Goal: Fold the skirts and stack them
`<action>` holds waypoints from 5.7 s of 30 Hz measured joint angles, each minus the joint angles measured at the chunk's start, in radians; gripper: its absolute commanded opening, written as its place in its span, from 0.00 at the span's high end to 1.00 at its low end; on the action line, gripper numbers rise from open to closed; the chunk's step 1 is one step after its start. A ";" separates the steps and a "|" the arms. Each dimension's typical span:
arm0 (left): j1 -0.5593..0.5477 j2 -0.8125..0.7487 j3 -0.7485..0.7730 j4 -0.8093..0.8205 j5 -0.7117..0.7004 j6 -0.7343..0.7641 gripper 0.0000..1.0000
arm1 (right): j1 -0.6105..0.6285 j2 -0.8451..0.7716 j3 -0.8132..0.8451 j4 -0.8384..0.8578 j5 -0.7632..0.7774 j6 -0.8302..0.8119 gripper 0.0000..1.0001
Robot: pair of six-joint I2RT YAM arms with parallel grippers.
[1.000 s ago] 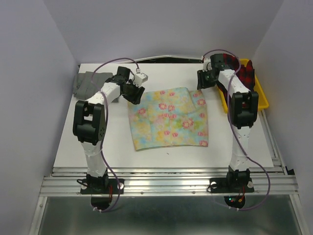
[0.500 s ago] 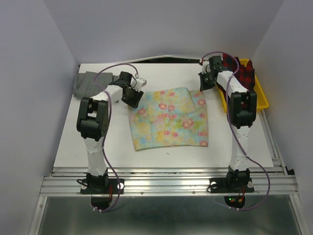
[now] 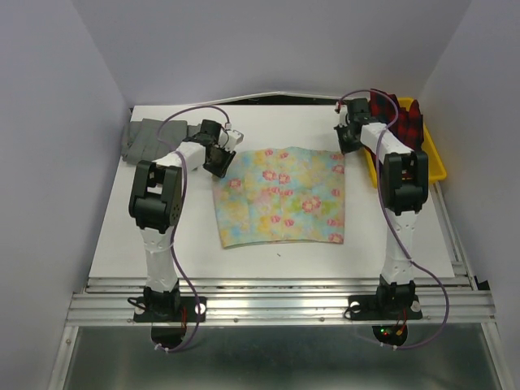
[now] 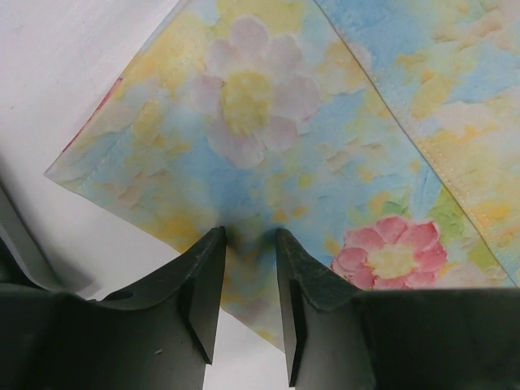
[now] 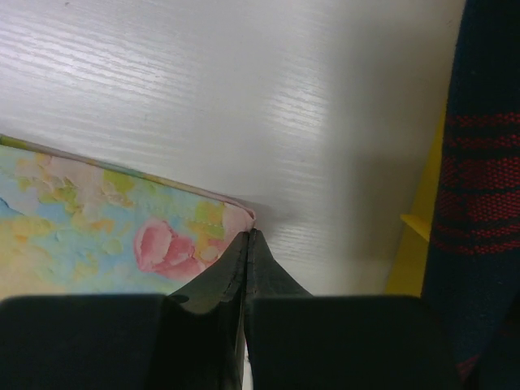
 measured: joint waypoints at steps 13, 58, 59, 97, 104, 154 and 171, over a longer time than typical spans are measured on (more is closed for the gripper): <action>0.007 -0.023 0.001 -0.016 0.002 0.012 0.35 | 0.002 -0.046 -0.019 -0.025 -0.006 -0.005 0.38; -0.069 0.116 0.414 -0.203 -0.010 0.092 0.31 | 0.386 -0.422 -0.451 -0.493 -0.708 -0.231 0.52; -0.069 0.063 0.351 -0.192 0.005 0.094 0.31 | 0.374 -0.435 -0.439 -0.481 -0.697 -0.221 0.53; -0.379 -0.650 -0.440 -0.423 0.275 0.472 0.33 | 0.478 -0.587 -0.499 -0.551 -0.496 -0.416 0.51; -0.130 -0.475 -0.029 -0.412 0.378 0.461 0.32 | 0.240 -0.521 -0.164 -0.291 -0.390 -0.372 0.52; 0.075 0.189 0.328 -0.220 0.293 0.249 0.49 | 0.060 0.146 0.191 -0.155 -0.570 -0.621 0.77; 0.080 0.208 0.388 -0.335 0.372 0.350 1.00 | 0.060 0.152 0.217 -0.155 -0.536 -0.597 0.99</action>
